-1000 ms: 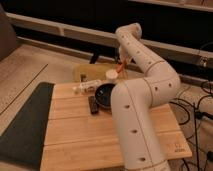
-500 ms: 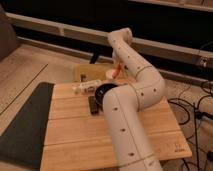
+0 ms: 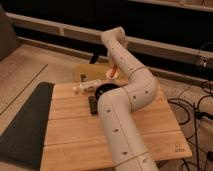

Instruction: Place the pepper in the ceramic cup

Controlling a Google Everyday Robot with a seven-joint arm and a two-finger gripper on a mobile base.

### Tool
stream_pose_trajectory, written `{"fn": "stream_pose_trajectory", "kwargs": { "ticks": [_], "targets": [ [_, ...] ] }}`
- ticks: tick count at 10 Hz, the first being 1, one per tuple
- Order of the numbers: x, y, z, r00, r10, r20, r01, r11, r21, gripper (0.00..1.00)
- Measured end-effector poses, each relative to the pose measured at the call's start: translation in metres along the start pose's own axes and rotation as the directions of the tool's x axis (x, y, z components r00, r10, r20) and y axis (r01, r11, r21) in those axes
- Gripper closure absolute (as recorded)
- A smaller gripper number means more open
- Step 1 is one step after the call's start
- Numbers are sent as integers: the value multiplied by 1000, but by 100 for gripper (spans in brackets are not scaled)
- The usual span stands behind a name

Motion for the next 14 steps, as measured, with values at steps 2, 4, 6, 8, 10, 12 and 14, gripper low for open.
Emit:
{"fn": "stream_pose_trajectory", "kwargs": {
  "ticks": [2,4,6,8,10,12,14],
  "targets": [
    [-7,1,-5,1000,-4,23,4,1000,-6,100],
    [-6,1,-4,1000,-4,22,5,1000,-5,100],
    [-6,1,-4,1000,-4,21,4,1000,-5,100],
    [-7,-2,-3,1000,-6,22,6,1000,0,100],
    [-12,-11,-4,999,-9,39,9,1000,19,100],
    [-17,-13,-7,998,-22,57,21,999,27,100],
    [-19,-9,-5,997,-42,66,41,999,22,100]
  ]
}}
